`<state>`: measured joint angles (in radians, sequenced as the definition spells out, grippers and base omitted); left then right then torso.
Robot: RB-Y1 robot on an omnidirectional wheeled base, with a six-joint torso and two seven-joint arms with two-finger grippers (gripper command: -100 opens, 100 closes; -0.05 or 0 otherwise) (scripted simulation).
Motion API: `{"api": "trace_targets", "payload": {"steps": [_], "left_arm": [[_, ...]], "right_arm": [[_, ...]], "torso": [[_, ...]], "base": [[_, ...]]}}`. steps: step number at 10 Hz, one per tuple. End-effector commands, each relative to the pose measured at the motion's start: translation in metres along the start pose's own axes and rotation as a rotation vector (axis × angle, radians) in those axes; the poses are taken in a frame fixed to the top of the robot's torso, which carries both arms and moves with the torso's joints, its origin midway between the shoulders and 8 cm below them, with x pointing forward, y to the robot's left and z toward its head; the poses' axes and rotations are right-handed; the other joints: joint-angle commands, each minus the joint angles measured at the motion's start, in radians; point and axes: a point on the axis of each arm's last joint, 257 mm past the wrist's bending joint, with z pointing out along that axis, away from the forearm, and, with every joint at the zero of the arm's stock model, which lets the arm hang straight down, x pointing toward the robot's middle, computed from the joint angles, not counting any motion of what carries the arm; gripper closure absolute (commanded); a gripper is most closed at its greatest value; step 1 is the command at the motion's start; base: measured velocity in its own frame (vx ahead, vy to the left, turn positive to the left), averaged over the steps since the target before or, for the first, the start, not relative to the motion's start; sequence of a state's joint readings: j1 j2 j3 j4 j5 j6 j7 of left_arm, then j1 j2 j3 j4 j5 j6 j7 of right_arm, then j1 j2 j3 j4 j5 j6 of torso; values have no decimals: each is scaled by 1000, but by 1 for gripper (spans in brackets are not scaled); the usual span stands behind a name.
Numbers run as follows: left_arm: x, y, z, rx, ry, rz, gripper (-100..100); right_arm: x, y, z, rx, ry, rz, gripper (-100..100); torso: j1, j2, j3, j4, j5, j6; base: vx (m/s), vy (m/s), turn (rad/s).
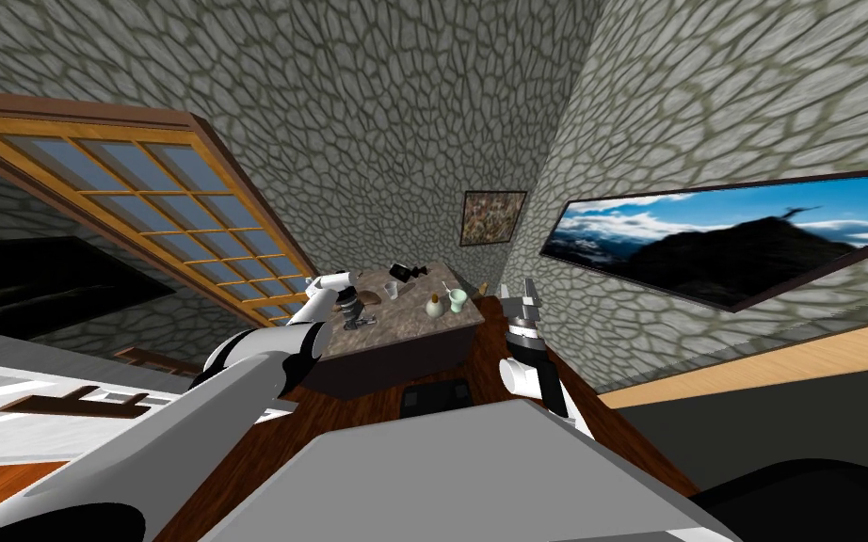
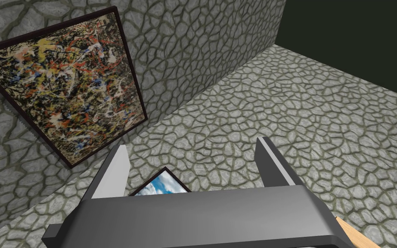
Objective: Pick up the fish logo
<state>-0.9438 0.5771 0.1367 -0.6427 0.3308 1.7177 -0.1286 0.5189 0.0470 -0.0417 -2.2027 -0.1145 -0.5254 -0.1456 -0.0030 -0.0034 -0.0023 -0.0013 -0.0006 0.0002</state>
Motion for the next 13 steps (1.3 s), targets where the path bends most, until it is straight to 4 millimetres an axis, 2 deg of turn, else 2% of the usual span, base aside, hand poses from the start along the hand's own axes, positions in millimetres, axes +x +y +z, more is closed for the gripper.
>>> {"api": "trace_targets", "payload": {"steps": [1,2,3,4,5,6,10,11,12,13], "left_arm": [[0,0,0,0,0,0,-100],[0,1,0,-5,1,-1,0],[2,2,12,-4,1,-1,-100],[3,3,20,-3,1,-1,-100],[3,2,15,-7,2,-1,-100],[2,2,16,-4,1,-1,100],[3,1,16,-2,1,0,100],[3,1,15,-1,1,0,0],[2,2,10,-4,1,-1,100],[1,2,5,-4,1,-1,100]], "right_arm": [[0,0,0,0,0,0,0],[0,0,0,0,0,0,0],[0,0,0,0,0,0,0],[0,0,0,0,0,0,0],[0,0,0,0,0,0,0],[0,0,0,0,0,0,0],[0,0,0,0,0,0,0],[0,0,0,0,0,0,0],[0,0,0,0,0,0,0],[0,0,0,0,0,0,0]], "torso": [[0,0,0,0,0,0],[2,2,1,0,0,0],[3,3,2,1,1,0],[3,4,2,1,1,0],[4,4,2,1,1,0],[4,4,2,1,1,0],[4,3,1,0,1,0],[4,2,1,0,1,0],[4,2,1,0,1,0],[4,3,1,0,1,0]], "base": [[21,-17,-2],[0,0,0],[5,7,-2],[4,16,-3],[1,8,-2],[0,0,0],[0,0,0],[0,0,0],[0,0,0],[-2,-9,5]]}}
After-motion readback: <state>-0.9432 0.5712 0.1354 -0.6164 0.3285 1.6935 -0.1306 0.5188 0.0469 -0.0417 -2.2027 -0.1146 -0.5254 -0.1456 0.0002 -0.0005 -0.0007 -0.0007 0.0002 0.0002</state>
